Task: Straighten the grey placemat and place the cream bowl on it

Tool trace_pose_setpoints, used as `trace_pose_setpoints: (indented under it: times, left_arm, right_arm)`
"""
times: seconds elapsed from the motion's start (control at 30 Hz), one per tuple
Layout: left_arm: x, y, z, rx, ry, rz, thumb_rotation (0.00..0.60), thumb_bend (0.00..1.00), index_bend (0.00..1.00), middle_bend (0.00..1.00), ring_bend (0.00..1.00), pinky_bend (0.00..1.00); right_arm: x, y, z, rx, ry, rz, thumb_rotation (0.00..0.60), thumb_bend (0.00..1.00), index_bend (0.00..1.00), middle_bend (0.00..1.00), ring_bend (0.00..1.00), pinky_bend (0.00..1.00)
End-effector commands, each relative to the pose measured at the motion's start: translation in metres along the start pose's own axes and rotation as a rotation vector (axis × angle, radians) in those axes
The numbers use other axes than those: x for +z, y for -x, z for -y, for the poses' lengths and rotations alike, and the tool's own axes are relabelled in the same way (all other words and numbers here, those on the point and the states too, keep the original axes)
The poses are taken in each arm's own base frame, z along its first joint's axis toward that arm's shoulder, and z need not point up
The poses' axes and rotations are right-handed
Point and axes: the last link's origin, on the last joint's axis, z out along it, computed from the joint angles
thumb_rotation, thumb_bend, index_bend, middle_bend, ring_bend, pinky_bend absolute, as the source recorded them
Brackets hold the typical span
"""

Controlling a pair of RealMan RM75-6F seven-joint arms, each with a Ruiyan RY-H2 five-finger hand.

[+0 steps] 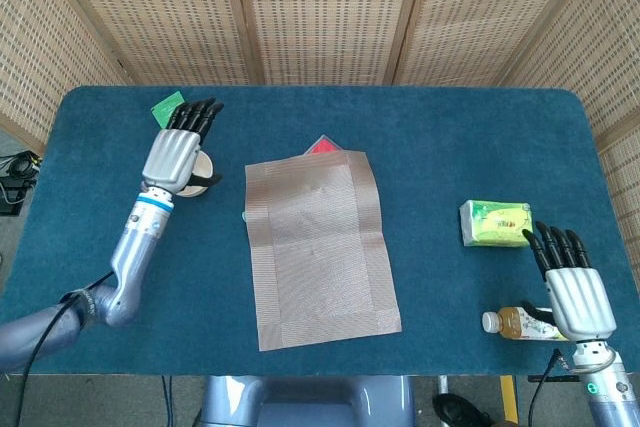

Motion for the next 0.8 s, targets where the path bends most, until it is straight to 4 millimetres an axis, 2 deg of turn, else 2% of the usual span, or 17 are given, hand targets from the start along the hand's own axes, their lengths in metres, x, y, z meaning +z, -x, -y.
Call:
trace_pose_setpoints:
  times: [0.03, 0.07, 0.3, 0.33, 0.4, 0.43, 0.57, 0.8]
  left_arm:
    - [-0.062, -0.035, 0.041, 0.081, -0.116, -0.051, 0.6, 0.0, 0.0, 0.0, 0.0, 0.0]
    - [-0.076, -0.037, 0.049, 0.086, -0.138, -0.051, 0.6, 0.0, 0.0, 0.0, 0.0, 0.0]
    - [-0.12, -0.045, 0.069, 0.074, -0.21, -0.033, 0.6, 0.0, 0.0, 0.0, 0.0, 0.0]
    - [-0.127, -0.046, 0.071, 0.067, -0.223, -0.032, 0.6, 0.0, 0.0, 0.0, 0.0, 0.0]
    - [-0.147, -0.054, 0.08, 0.067, -0.265, -0.05, 0.6, 0.0, 0.0, 0.0, 0.0, 0.0]
    - [-0.152, -0.056, 0.081, 0.065, -0.267, -0.056, 0.6, 0.0, 0.0, 0.0, 0.0, 0.0]
    - [-0.165, -0.057, 0.086, 0.066, -0.284, -0.066, 0.6, 0.0, 0.0, 0.0, 0.0, 0.0]
    - [-0.17, -0.055, 0.085, 0.054, -0.275, -0.075, 0.6, 0.0, 0.0, 0.0, 0.0, 0.0]
  right_arm:
    - [0.01, 0.013, 0.017, -0.134, -0.14, 0.026, 0.6, 0.0, 0.0, 0.0, 0.0, 0.0]
    - [0.012, 0.017, 0.024, -0.166, -0.191, 0.04, 0.6, 0.0, 0.0, 0.0, 0.0, 0.0]
    - [0.021, 0.024, 0.051, -0.24, -0.368, 0.071, 0.6, 0.0, 0.06, 0.0, 0.0, 0.0]
    - [0.022, 0.025, 0.057, -0.251, -0.404, 0.068, 0.6, 0.0, 0.07, 0.0, 0.0, 0.0]
    - [0.024, 0.032, 0.083, -0.259, -0.543, 0.066, 0.6, 0.0, 0.1, 0.0, 0.0, 0.0]
    - [0.025, 0.034, 0.087, -0.258, -0.569, 0.067, 0.6, 0.0, 0.11, 0.0, 0.0, 0.0]
    - [0.025, 0.046, 0.11, -0.249, -0.686, 0.101, 0.6, 0.0, 0.13, 0.0, 0.0, 0.0]
    - [0.027, 0.068, 0.14, -0.285, -0.79, 0.144, 0.6, 0.0, 0.16, 0.0, 0.0, 0.0]
